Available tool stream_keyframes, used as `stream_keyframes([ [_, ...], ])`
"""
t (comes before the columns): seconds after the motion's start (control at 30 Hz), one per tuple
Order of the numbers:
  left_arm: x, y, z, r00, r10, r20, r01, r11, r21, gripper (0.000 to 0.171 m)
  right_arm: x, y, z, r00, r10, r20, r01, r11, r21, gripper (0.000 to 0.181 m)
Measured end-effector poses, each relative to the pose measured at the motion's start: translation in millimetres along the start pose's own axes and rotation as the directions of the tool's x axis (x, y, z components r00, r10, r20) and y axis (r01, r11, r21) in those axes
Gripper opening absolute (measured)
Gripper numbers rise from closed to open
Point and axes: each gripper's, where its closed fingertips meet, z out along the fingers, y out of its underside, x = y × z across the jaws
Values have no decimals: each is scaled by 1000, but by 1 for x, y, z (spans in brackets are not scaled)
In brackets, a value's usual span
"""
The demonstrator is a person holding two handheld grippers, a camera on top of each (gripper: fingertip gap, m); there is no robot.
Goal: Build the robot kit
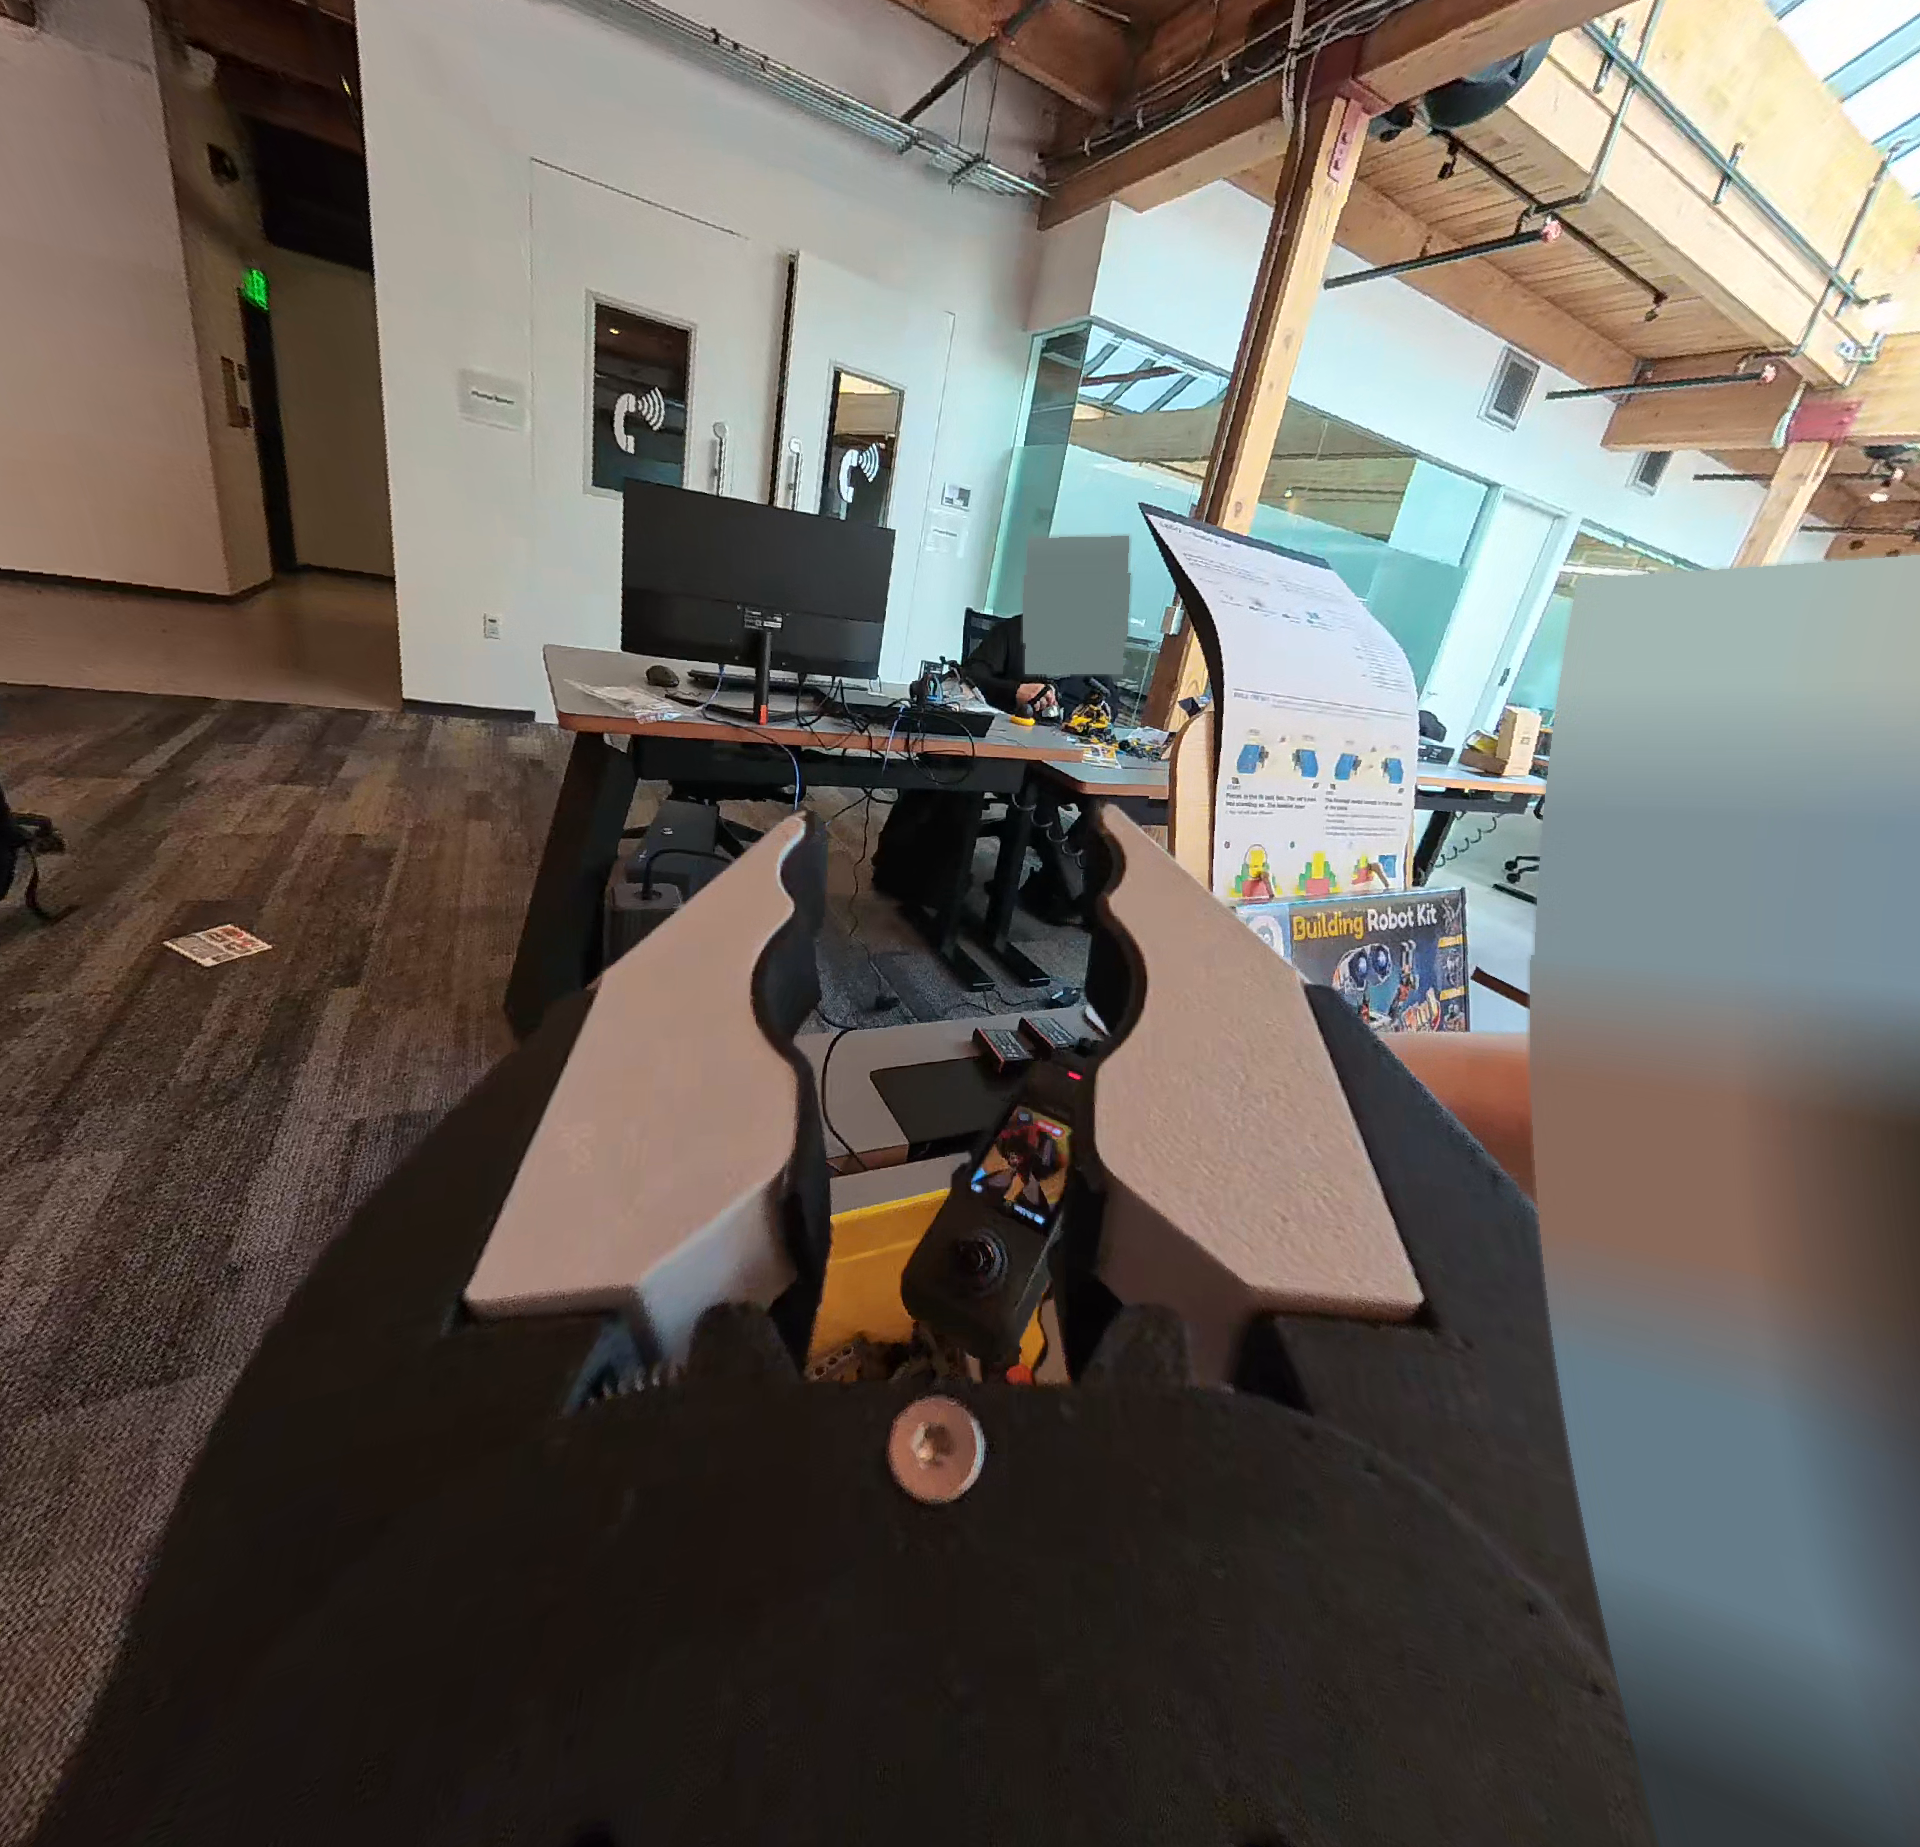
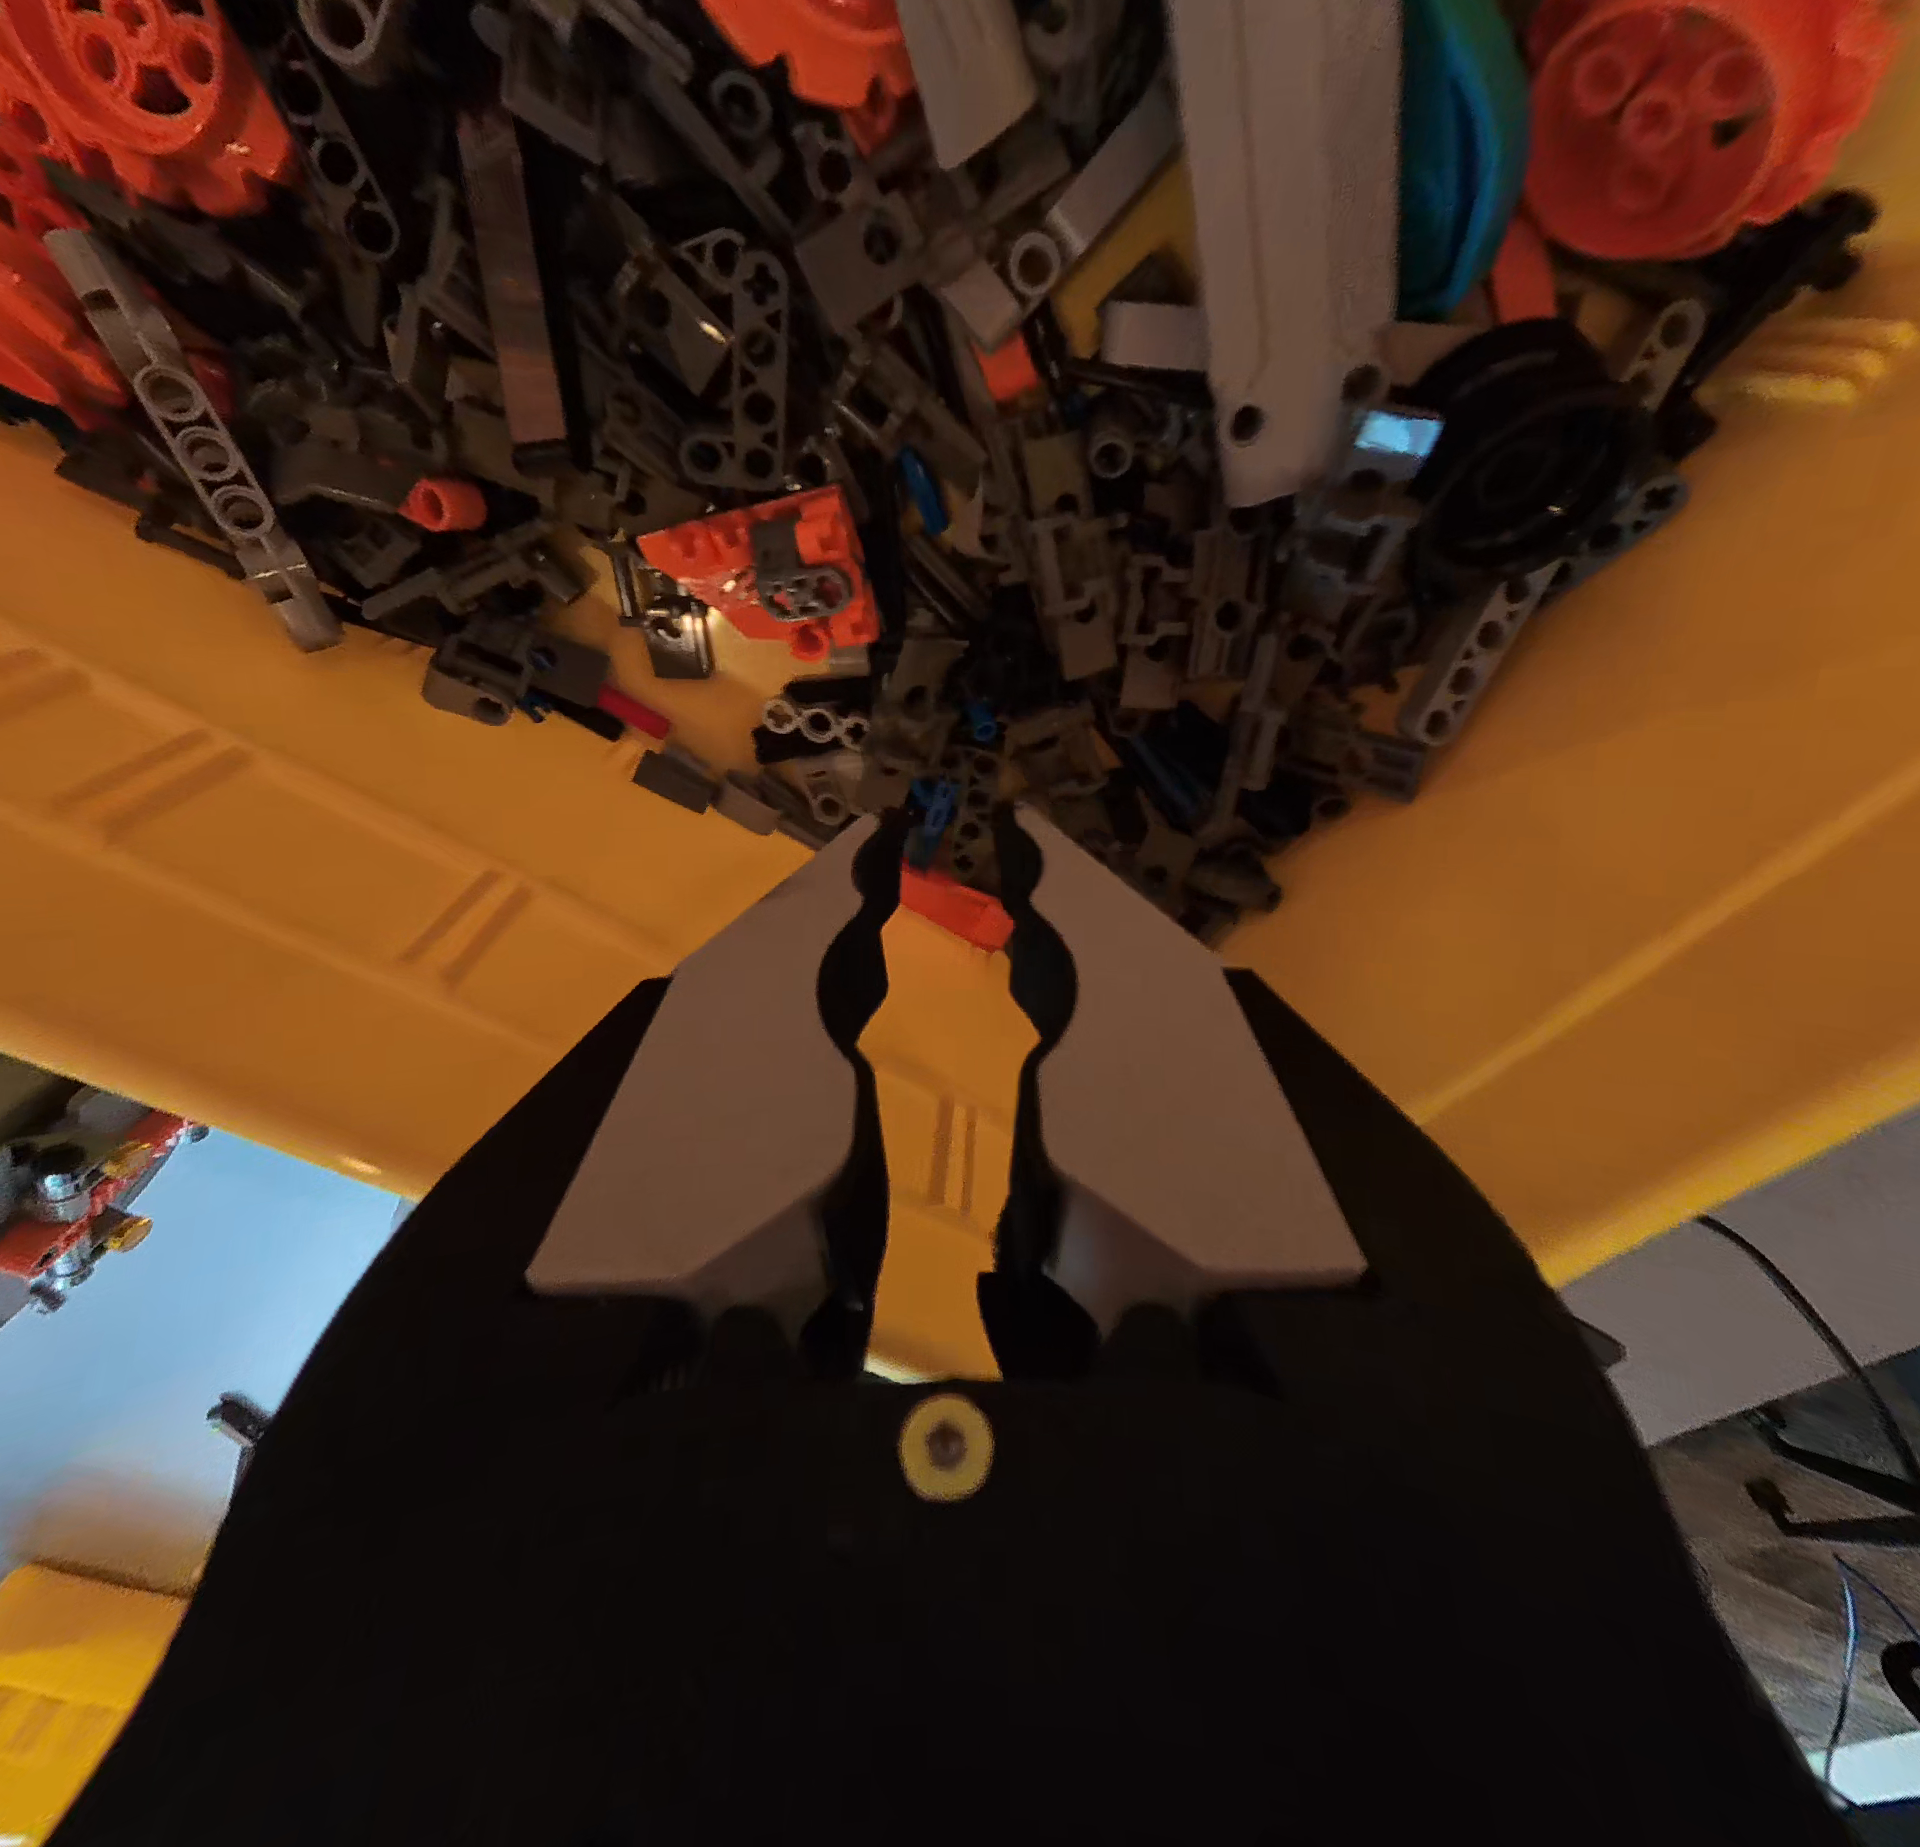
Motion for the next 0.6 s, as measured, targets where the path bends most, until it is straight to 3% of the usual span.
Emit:
stream_keyframes([
  [0.17,2,3,0,999,-17,-29,16,1000,-19,48,-18,-11,5,995,8,103,-9,1000,16,12],
  [0.43,5,14,6,999,-21,-49,17,997,-78,49,-3,-65,-1,1000,-4,-16,8,962,271,14],
  [0.6,8,20,11,998,-15,-59,8,994,-110,49,-14,-34,4,999,-22,29,19,993,118,6],
])
